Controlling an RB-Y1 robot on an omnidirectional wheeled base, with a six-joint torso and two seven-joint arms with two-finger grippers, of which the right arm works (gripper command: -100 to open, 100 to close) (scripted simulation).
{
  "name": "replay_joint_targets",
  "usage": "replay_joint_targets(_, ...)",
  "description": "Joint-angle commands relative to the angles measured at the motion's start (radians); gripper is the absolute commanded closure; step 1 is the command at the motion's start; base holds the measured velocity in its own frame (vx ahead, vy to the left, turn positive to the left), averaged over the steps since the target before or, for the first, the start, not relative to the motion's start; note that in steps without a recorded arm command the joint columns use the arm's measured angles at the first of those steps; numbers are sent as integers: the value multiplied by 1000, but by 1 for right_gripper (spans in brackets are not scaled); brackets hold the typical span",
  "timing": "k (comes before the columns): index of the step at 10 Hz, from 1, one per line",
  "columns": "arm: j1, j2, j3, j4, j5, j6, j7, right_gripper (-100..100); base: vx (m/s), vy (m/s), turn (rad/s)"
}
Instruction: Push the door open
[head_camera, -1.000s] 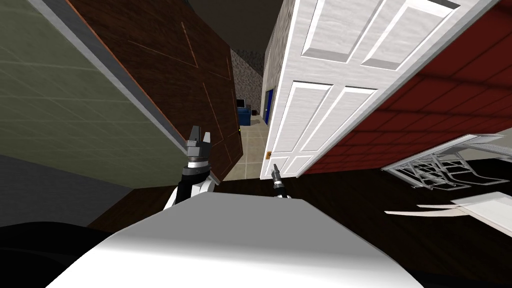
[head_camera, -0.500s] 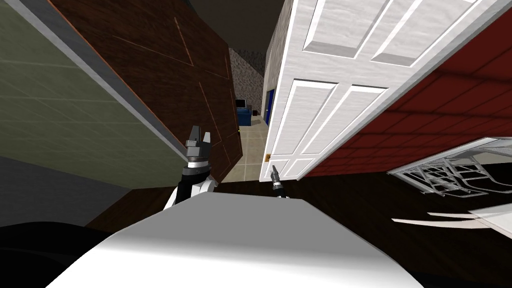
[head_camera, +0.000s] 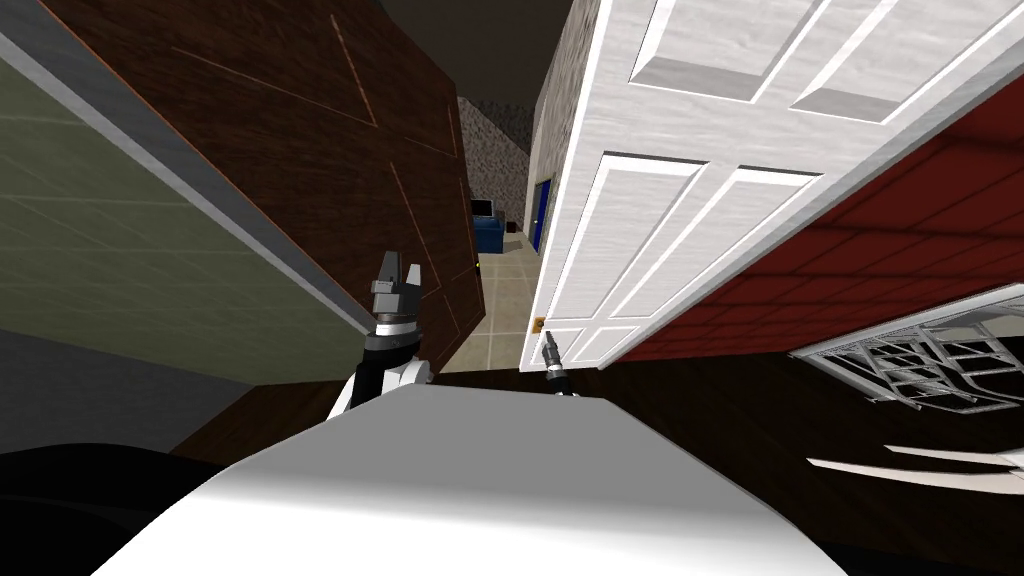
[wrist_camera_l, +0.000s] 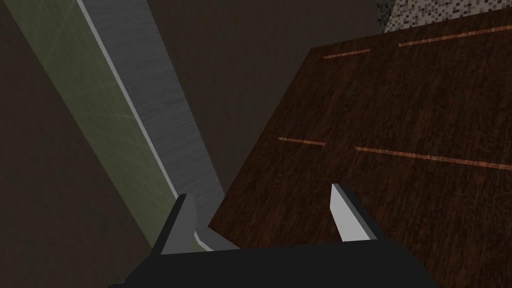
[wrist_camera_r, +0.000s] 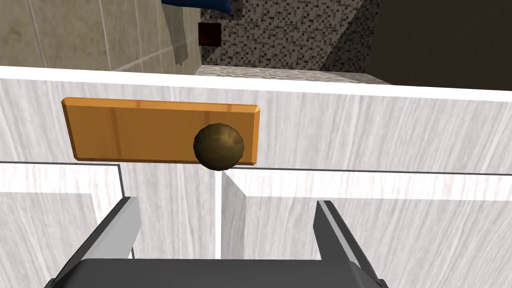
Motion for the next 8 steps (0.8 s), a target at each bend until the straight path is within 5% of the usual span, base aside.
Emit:
replay_joint_targets(1,-4,1,-4,9,-2,-4,2,-100,215,12,30)
replay_joint_targets(6,-10,11,-11,25,-4,-13,5,-100,162,15,19)
replay_joint_targets(7,-10,11,-11,25,-4,-13,5,100,-11,1,4)
replay_joint_targets(8,-10,11,-11,25,-4,-13,5,100,-21,-2,8)
